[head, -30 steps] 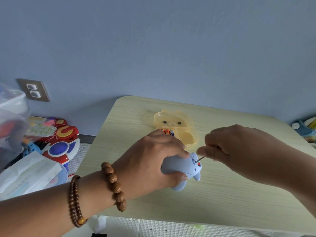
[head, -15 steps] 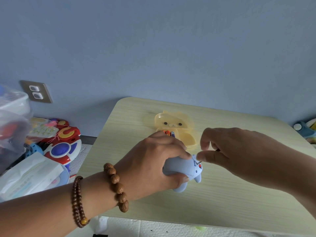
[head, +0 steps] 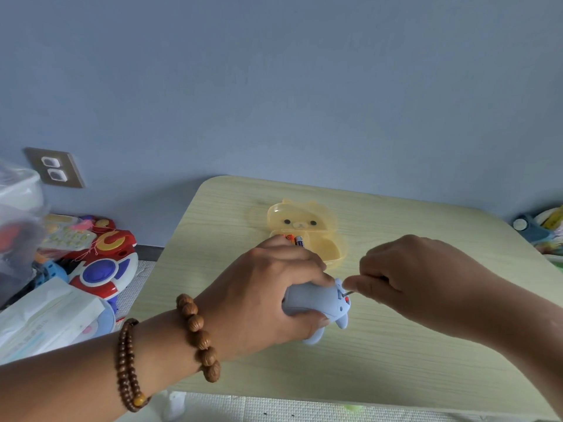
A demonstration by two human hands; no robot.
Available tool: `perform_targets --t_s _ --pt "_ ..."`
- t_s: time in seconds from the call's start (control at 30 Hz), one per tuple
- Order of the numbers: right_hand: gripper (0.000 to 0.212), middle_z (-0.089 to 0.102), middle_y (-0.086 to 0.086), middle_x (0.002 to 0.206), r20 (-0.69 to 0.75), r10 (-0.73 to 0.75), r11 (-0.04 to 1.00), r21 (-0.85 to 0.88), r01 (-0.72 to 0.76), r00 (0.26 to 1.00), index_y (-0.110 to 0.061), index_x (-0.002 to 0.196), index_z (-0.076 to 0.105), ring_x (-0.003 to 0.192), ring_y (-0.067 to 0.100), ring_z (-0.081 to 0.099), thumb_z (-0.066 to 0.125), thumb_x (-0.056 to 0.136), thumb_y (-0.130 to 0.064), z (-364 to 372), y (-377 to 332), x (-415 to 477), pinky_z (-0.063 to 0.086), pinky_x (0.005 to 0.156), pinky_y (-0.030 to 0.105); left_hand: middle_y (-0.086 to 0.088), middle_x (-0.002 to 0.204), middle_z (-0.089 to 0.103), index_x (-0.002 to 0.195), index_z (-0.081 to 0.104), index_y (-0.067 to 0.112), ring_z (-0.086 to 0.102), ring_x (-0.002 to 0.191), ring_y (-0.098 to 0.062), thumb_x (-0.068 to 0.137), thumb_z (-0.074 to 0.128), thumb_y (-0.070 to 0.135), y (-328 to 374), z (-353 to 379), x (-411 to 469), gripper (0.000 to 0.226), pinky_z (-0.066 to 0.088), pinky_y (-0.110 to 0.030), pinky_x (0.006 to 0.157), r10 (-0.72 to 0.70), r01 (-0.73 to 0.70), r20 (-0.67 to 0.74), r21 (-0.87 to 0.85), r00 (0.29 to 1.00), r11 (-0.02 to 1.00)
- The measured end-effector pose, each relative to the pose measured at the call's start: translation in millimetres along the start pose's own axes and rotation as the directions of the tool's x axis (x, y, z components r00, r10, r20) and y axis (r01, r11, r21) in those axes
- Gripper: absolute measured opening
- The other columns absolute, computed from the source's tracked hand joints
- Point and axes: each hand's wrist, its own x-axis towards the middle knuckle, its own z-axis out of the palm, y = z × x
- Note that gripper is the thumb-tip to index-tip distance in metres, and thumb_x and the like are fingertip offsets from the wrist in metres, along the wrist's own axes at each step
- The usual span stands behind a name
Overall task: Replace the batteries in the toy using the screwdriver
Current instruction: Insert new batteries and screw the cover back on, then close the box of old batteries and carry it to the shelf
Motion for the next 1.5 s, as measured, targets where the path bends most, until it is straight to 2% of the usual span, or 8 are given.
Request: perform_targets --t_s 0.2,0.37,0.6,0.87,1.07,1.17,1.3,1.5 --pt "0.043 0.055 -0.006 0.075 -0.109 0.018 0.986 0.166 0.000 0.994 -0.023 0.069 0.056 0.066 0.015 0.052 0.047 0.087 -0.061 6.0 5.6 -12.0 0.039 0.054 0.027 0.019 0.112 0.067 0.103 0.074 0.030 0.054 0.109 -0.004 0.069 0.079 0.036 0.9 -2.0 -1.5 0.034 0.041 -0.008 0.090 0.002 -0.002 0.013 0.001 1.000 1.000" --pt "0.026 0.062 -0.006 0.062 -0.322 0.443 0.834 0.490 -0.253 0.837 -0.025 0.062 0.067 0.069 0.006 0.058 0.070 0.084 -0.039 36.5 21.0 -17.7 0.035 0.052 0.015 0.018 0.112 0.068 0.102 0.075 0.027 0.054 0.108 -0.003 0.068 0.080 0.033 -0.8 -2.6 -3.6 0.035 0.038 -0.005 0.090 -0.011 0.012 0.011 -0.011 1.000 1.000" --pt "0.017 0.060 -0.010 0.075 -0.271 0.693 0.694 0.500 -0.518 0.668 -0.032 0.067 0.072 0.072 0.013 0.059 0.075 0.081 -0.042 82.9 20.5 -17.8 0.039 0.057 0.026 0.019 0.116 0.067 0.102 0.075 0.028 0.054 0.109 -0.002 0.069 0.076 0.041 -4.8 -0.6 -4.3 0.036 0.039 -0.006 0.089 -0.017 0.018 0.011 -0.020 1.000 1.000" --pt "0.023 0.061 -0.012 0.068 -0.225 0.727 0.669 0.444 -0.596 0.648 -0.027 0.073 0.059 0.070 0.016 0.058 0.060 0.087 -0.045 86.8 8.1 -15.9 0.044 0.058 0.030 0.021 0.116 0.065 0.102 0.074 0.029 0.054 0.109 -0.003 0.068 0.077 0.043 -5.9 -1.7 -5.5 0.037 0.037 -0.003 0.086 -0.024 0.024 0.015 -0.026 1.000 0.999" --pt "0.014 0.057 -0.012 0.080 -0.329 0.646 0.758 0.379 -0.531 0.688 -0.028 0.089 0.061 0.082 0.018 0.055 0.063 0.087 -0.041 81.7 4.1 -18.5 0.046 0.064 0.034 0.021 0.116 0.065 0.102 0.074 0.030 0.054 0.109 -0.003 0.069 0.076 0.044 -5.3 -2.7 -5.6 0.037 0.038 -0.004 0.087 -0.027 0.028 0.022 -0.027 0.999 0.999" --pt "0.043 0.058 -0.013 0.100 -0.481 0.338 0.906 0.400 -0.140 0.809 -0.027 0.119 0.059 0.091 0.008 0.056 0.072 0.079 -0.020 63.4 -4.8 -33.2 0.046 0.072 0.023 0.021 0.114 0.066 0.103 0.073 0.030 0.055 0.109 -0.003 0.069 0.077 0.044 -5.2 -4.0 -5.3 0.037 0.042 -0.009 0.088 -0.032 0.033 0.012 -0.030 0.999 0.999" --pt "0.081 0.049 -0.017 0.138 -0.370 -0.085 0.947 0.259 0.190 0.925 -0.034 0.143 0.040 0.123 0.009 0.053 0.076 0.069 -0.034 63.3 -26.7 -32.7 0.052 0.087 0.024 0.020 0.111 0.067 0.103 0.073 0.026 0.056 0.106 -0.002 0.071 0.081 0.040 -5.8 -6.0 -3.3 0.036 0.044 -0.012 0.086 -0.031 0.031 0.017 -0.013 0.999 0.999" --pt "0.051 0.059 -0.030 0.124 -0.434 -0.020 0.924 0.336 0.182 0.901 -0.042 0.130 0.051 0.111 -0.002 0.060 0.070 0.084 -0.047 74.3 -17.4 -15.2 0.055 0.081 0.026 0.022 0.112 0.067 0.118 0.066 0.036 0.059 0.108 0.003 0.076 0.067 0.056 -8.8 -8.2 -5.7 0.047 0.045 -0.012 0.084 -0.167 0.169 0.025 -0.111 0.986 0.979"
